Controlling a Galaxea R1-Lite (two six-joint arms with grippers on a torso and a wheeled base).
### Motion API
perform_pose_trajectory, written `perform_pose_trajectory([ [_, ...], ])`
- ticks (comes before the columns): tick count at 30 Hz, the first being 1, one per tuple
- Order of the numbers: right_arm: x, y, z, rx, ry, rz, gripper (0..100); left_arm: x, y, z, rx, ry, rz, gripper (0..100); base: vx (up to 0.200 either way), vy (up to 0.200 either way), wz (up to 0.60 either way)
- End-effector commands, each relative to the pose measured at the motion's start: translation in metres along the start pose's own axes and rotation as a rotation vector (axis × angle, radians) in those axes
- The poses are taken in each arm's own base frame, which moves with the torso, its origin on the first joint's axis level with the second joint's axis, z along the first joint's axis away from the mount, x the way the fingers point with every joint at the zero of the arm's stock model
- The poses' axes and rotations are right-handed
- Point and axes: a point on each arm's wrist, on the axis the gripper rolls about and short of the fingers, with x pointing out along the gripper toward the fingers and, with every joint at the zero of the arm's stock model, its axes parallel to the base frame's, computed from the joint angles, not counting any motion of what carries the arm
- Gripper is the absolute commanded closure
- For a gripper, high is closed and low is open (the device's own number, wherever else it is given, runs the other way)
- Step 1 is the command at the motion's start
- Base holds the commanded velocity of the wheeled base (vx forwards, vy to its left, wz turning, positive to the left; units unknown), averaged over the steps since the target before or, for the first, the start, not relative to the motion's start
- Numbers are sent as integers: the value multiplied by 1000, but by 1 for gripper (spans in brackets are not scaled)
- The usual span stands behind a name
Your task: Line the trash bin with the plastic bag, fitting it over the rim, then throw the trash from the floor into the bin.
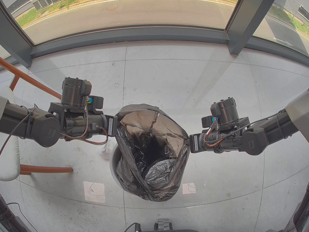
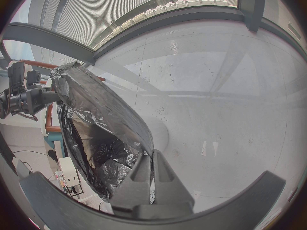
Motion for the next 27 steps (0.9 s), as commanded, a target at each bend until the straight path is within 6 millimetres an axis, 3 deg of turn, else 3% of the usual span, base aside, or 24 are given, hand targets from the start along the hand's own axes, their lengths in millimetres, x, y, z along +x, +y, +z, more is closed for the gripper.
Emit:
perform_pose_trajectory([
  [1, 1, 0, -3, -7, 4, 1, 0, 2, 8, -4, -10, 12, 20, 100, 0, 0, 0],
  [6, -6, 8, 4, -15, -39, 27, 0, 5, 21, -5, -28, 14, 49, 100, 0, 0, 0],
  [16, -9, 13, -1, -23, -28, 35, 0, 16, 24, -9, -32, 31, 58, 100, 0, 0, 0],
  [17, -10, 14, -1, -24, -31, 37, 0, 20, 25, -8, -32, 26, 64, 0, 0, 0, 0],
  [20, -11, 15, 0, -27, -37, 38, 0, 18, 25, -13, -33, 48, 53, 0, 0, 0, 0],
  [23, -11, 11, -1, -20, -31, 30, 0, -6, 17, -10, -33, 80, 1, 0, 0, 0, 0],
  [27, -12, 8, -4, -19, -22, 21, 0, -21, 3, -7, -29, 114, -35, 0, 0, 0, 0],
])
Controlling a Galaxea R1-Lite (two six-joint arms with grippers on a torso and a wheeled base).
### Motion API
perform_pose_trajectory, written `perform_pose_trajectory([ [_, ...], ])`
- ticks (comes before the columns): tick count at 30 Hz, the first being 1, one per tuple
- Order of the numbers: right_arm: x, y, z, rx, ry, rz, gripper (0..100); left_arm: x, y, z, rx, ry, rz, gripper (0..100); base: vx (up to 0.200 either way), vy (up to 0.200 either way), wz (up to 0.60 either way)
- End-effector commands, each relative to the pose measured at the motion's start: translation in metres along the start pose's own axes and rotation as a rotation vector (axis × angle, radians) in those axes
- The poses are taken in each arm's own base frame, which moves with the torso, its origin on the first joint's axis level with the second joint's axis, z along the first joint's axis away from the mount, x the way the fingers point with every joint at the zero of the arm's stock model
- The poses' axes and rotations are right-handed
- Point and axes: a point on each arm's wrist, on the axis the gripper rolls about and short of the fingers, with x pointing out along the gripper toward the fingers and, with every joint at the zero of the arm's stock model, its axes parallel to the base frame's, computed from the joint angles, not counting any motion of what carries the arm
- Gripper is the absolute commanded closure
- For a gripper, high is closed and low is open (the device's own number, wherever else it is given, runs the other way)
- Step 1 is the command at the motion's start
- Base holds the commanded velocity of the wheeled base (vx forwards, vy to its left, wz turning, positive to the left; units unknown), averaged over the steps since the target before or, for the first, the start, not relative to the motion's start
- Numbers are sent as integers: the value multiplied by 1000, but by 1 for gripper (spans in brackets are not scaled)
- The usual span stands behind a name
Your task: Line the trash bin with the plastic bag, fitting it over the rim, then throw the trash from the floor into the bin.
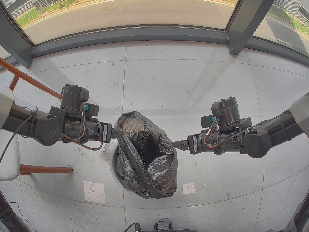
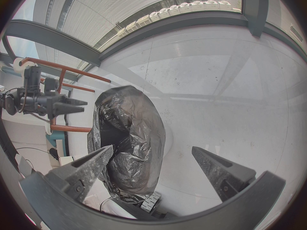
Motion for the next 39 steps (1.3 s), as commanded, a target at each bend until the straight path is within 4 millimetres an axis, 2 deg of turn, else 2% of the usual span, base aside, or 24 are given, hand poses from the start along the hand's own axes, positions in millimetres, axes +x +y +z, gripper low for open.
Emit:
perform_pose_trajectory([
  [1, -3, -3, -2, 3, 2, -13, 0, -27, -19, 7, 19, -25, -55, 0, 0, 0, 0],
  [3, -3, -3, -2, 4, 1, -17, 0, -31, -31, 8, -7, -17, -83, 0, 0, 0, 0],
  [7, -2, -4, -3, 5, 6, -22, 0, -30, -70, -5, -95, 77, -159, 0, 0, 0, 0],
  [10, -3, -3, -3, 1, 6, -19, 0, -26, -83, -11, -119, 111, -178, 0, 0, 0, 0],
  [12, -3, -4, -3, 3, 5, -21, 0, -20, -84, -14, -126, 127, -175, 0, 0, 0, 0],
  [14, -3, -4, -3, 3, 5, -21, 0, 1, -88, -24, -117, 184, -161, 0, 0, 0, 0],
  [16, -4, -3, -2, 3, 2, -20, 0, 11, -88, -31, -113, 210, -122, 0, 0, 0, 0],
  [20, -4, -2, -2, 2, 1, -17, 0, 20, -87, -37, -109, 228, -79, 0, 0, 0, 0],
  [21, -4, 1, -3, -1, 3, -11, 0, 28, -86, -42, -107, 247, -54, 0, 0, 0, 0],
  [26, -3, 1, -3, -1, 5, -10, 0, 36, -85, -46, -114, 264, -34, 0, 0, 0, 0],
  [32, -2, 2, -2, -4, 3, -8, 0, 58, -83, -57, -119, 314, -9, 0, 0, 0, 0],
  [36, -2, 1, -3, -3, 4, -9, 0, 74, -83, -53, -143, 280, 26, 0, 0, 0, 0],
  [39, -1, 1, -4, -2, 8, -9, 0, 83, -86, -41, -219, 194, 22, 0, 0, 0, 0],
])
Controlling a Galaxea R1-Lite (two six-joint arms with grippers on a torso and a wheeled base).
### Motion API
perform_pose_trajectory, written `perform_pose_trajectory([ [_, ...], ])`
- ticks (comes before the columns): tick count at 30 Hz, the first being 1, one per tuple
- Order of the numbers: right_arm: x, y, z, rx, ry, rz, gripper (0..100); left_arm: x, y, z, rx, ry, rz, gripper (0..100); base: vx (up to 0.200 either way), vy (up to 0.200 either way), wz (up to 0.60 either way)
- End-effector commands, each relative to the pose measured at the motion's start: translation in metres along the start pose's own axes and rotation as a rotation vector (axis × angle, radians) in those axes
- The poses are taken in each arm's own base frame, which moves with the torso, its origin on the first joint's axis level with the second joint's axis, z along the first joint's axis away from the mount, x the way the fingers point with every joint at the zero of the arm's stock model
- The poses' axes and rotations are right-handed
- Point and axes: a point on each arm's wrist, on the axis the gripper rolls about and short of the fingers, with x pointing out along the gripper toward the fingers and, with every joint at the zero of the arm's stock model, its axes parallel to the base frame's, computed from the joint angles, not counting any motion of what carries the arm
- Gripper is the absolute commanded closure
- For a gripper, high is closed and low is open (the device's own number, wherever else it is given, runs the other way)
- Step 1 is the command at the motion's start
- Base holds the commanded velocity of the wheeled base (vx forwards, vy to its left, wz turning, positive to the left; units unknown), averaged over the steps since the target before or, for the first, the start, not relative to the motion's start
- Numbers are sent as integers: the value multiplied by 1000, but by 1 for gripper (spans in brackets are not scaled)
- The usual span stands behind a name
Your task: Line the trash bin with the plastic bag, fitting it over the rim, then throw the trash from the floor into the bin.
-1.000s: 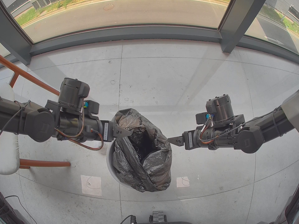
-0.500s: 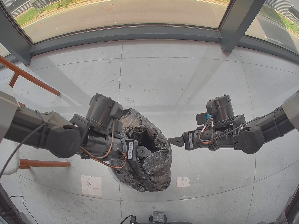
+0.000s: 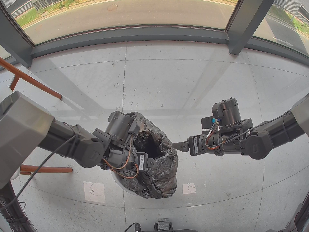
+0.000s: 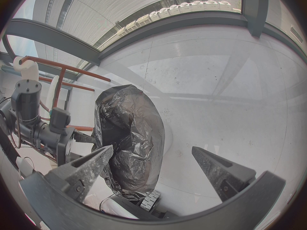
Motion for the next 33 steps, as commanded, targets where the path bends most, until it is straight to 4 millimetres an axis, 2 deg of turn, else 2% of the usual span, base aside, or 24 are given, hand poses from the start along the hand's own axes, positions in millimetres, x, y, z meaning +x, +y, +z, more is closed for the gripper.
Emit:
perform_pose_trajectory([
  [1, 1, 0, -2, 1, 7, 2, 0, 18, -4, 11, -69, -48, -8, 0, 0, 0, 0],
  [5, 2, 0, -2, 1, 6, -1, 0, 16, -7, 19, -139, -76, -18, 0, 0, 0, 0],
  [10, 2, 0, -1, -1, 5, 1, 0, 18, -4, 15, -194, -63, -10, 0, 0, 0, 0],
  [11, 2, 0, -1, -1, 5, 1, 0, 18, -4, 14, -200, -59, -8, 100, 0, 0, 0],
  [20, 2, 3, -1, -6, 4, 8, 0, 10, -3, 16, -207, -70, -10, 100, 0, 0, 0],
  [21, 2, 5, -2, -9, 6, 9, 0, -2, -3, 16, -207, -79, -15, 100, 0, 0, 0],
  [25, 2, 5, -2, -10, 7, 10, 0, -32, -2, 17, -209, -80, -14, 100, 0, 0, 0],
  [27, 2, 5, -2, -10, 7, 10, 0, -34, -1, 17, -210, -81, -12, 100, 0, 0, 0],
  [28, 2, 5, -3, -10, 8, 10, 0, -55, 14, 17, -235, -98, 9, 100, 0, 0, 0],
  [32, 2, 5, -2, -8, 8, 10, 0, -70, 31, 5, -263, -87, 43, 100, 0, 0, 0],
  [33, 2, 6, -2, -8, 6, 12, 0, -71, 37, -4, -268, -65, 61, 100, 0, 0, 0],
])
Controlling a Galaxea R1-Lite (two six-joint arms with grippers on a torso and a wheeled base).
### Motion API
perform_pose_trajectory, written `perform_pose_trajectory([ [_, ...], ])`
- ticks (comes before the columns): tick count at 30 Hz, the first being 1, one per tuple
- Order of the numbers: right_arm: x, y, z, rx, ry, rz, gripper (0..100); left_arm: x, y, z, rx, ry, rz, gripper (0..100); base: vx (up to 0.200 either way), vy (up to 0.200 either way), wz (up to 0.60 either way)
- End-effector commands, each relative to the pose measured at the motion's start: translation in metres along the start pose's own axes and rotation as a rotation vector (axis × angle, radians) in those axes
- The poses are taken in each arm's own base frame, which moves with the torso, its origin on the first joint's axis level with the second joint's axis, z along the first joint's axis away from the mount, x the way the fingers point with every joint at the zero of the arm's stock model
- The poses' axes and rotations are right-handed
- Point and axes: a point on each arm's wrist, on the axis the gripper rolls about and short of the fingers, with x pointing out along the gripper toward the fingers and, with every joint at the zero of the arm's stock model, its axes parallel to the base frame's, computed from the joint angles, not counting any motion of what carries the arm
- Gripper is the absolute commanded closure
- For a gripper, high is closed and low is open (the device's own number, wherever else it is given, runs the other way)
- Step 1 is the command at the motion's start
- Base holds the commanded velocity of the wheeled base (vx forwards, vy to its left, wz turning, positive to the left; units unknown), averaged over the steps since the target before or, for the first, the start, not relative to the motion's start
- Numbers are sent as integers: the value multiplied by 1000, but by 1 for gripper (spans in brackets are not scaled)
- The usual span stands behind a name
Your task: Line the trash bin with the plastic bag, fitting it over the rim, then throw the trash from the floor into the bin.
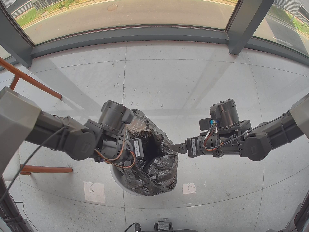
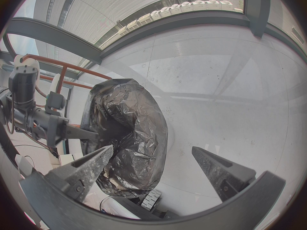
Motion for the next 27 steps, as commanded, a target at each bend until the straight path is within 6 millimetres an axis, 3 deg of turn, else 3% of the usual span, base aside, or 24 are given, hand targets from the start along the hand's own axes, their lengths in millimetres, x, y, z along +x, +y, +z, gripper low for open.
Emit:
perform_pose_trajectory([
  [1, 1, 1, 0, 2, 1, 3, 0, -33, 34, -15, -42, 10, 55, 100, 0, 0, 0],
  [5, 2, 3, -1, -3, 4, 6, 0, -24, 50, -36, -54, 82, 107, 100, 0, 0, 0],
  [14, 3, 4, -3, -6, 9, -1, 0, -1, 69, -66, -63, 58, 143, 100, 0, 0, 0],
  [20, 3, 5, -6, -6, 18, -1, 0, 13, 74, -77, -52, 42, 157, 100, 0, 0, 0],
  [27, 3, 5, -5, -6, 15, -2, 0, 14, 69, -91, -14, 62, 167, 100, 0, 0, 0],
])
